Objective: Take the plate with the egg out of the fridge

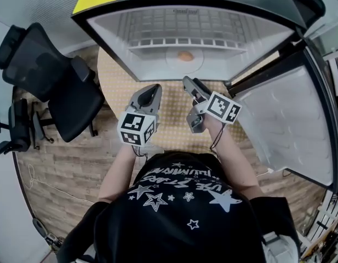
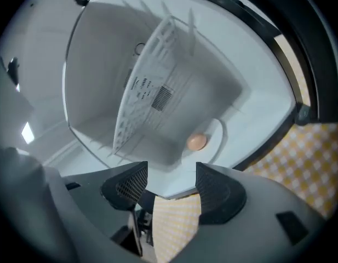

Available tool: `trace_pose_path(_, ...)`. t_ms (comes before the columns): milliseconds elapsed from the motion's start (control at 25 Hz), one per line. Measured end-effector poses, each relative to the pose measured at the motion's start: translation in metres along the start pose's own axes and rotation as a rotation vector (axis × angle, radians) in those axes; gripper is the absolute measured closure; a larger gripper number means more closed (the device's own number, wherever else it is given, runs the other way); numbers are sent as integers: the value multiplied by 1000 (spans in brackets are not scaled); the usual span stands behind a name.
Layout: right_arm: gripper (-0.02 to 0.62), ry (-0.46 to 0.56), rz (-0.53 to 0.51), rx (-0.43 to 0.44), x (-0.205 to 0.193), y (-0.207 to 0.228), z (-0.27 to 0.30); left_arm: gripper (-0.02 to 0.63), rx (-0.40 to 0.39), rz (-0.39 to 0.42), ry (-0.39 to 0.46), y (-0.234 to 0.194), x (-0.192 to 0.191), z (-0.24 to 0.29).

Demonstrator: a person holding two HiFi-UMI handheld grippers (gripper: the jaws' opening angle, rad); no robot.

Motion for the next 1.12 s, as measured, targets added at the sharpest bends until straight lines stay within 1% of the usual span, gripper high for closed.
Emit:
trace_pose_path(80, 341, 21, 146, 1, 4, 9, 8, 597, 2, -4, 1, -4, 2, 7)
trace_pose_path(160, 341, 38, 236, -13, 7, 19, 15, 597, 5, -8, -2, -8, 3, 11)
trace_pose_path(320, 341, 36, 294, -54, 8, 33, 27, 597, 16, -21, -5, -15, 3, 17)
trace_pose_path(440, 341, 44, 357, -72, 9, 41, 34, 597, 19, -29, -10, -18, 0, 22)
trace_pose_path(680, 342, 77, 476, -75, 13, 48, 43, 597, 19, -41, -16, -22, -3, 28)
trace_pose_path(1000, 342, 82, 557, -96, 12, 52, 42, 597, 17, -48, -28, -22, -7, 31)
trace_pose_path(1120, 342, 88, 568, -92, 11, 55, 44, 597, 18, -49, -31, -23, -8, 31)
Point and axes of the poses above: the fingertips, and each gripper's own axes: z forward along the fingers, y to its right, x out of its top, the point moved 2 cm from there along -z, backward along the fingers, and after that the axes turned 3 degrees about -x, right-handed, at the moved point
